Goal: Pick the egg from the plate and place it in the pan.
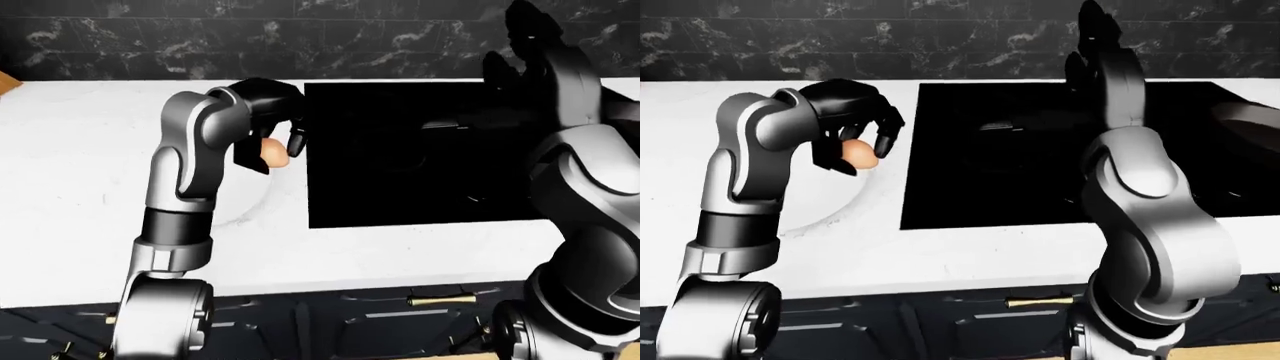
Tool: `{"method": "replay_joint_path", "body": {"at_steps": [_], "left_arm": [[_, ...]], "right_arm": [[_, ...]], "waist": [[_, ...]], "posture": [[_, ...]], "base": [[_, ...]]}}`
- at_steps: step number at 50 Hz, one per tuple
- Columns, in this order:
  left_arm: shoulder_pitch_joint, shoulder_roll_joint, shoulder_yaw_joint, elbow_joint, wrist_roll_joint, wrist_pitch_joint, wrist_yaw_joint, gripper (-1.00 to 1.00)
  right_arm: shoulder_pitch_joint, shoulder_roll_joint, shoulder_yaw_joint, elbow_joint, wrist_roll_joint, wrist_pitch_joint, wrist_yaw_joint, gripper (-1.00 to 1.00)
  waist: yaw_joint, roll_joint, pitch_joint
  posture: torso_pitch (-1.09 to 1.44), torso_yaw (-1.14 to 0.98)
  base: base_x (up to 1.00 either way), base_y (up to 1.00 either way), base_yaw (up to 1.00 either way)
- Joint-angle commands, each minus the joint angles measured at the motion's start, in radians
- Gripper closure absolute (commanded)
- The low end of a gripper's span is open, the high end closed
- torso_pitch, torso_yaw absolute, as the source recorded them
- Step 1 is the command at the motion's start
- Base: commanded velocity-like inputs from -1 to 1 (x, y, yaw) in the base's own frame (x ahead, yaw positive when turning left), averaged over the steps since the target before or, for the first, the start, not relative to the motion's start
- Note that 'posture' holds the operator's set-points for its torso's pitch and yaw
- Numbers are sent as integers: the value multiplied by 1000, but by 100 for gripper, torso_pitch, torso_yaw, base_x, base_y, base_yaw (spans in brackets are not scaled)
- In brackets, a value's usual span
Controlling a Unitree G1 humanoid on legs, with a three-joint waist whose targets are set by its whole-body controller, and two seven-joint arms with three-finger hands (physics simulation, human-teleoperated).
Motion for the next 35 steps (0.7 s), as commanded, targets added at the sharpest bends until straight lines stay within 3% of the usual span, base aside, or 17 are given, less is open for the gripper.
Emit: {"method": "replay_joint_path", "body": {"at_steps": [1,2,5,8,10,12,13,14,16,19,23,25,26,27,28,30,35], "left_arm": [[-34,12,11,-29,-7,-4,12,100],[-37,12,12,-32,-7,-1,8,100],[-41,13,12,-30,-7,0,8,100],[-42,11,11,-29,-7,3,9,100],[-43,10,11,-28,-7,5,9,100],[-43,10,10,-25,-6,3,12,100],[-42,10,10,-26,-7,3,10,100],[-43,10,11,-28,-7,5,8,100],[-43,12,12,-29,-8,5,8,100],[-46,13,13,-30,-9,7,6,100],[-45,13,11,-24,-7,6,10,100],[-45,13,11,-20,-7,3,14,100],[-47,14,12,-22,-8,5,10,100],[-49,14,12,-22,-8,6,9,100],[-49,14,12,-24,-8,7,7,100],[-49,15,13,-26,-9,8,5,100],[-54,17,13,-20,-9,6,8,100]], "right_arm": [[-24,-6,-7,-10,-9,-22,-3,-100],[-26,-5,-7,-10,-9,-21,-3,-100],[-27,-6,-8,-12,-9,-18,-2,-100],[-30,-7,-10,-11,-10,-16,-2,-100],[-31,-7,-11,-10,-10,-16,-2,-100],[-29,-6,-11,-9,-10,-19,-2,-100],[-29,-6,-10,-9,-10,-20,-2,-100],[-29,-5,-9,-8,-10,-20,-2,-100],[-30,-6,-10,-9,-10,-19,-3,-100],[-28,-5,-9,-11,-10,-19,-2,-100],[-28,-6,-9,-8,-10,-21,-2,-100],[-27,-5,-8,-7,-11,-23,-2,-100],[-29,-5,-8,-8,-11,-20,-3,-100],[-30,-5,-9,-9,-11,-18,-3,-100],[-30,-4,-9,-9,-11,-18,-4,-100],[-29,-3,-8,-9,-11,-20,-4,-100],[-25,-3,-8,-8,-12,-24,-2,-100]], "waist": [[0,-6,-20],[4,-14,-12],[5,15,-15],[9,40,-3],[10,54,-12],[8,85,-18],[6,116,-25],[7,100,-22],[3,104,-27],[-1,89,-34],[-4,60,-23],[-1,25,-23],[0,-4,-27],[-2,-53,-40],[-3,-8,-28],[-4,-13,-30],[7,28,-18]], "posture": [[0,0],[0,0],[0,0],[0,0],[0,0],[0,0],[0,0],[0,0],[0,0],[0,0],[0,0],[0,0],[0,0],[0,0],[0,0],[0,0],[0,0]], "base": [[0,-18,0],[0,-19,0],[0,-18,0],[-4,-19,0],[-9,-19,0],[-9,-18,0],[-8,-19,0],[-9,-18,0],[-9,-18,0],[-9,-18,0],[-8,-19,0],[-9,-19,0],[-12,-18,0],[-11,-20,0],[-12,-20,0],[-11,-19,0],[-11,-19,0]]}}
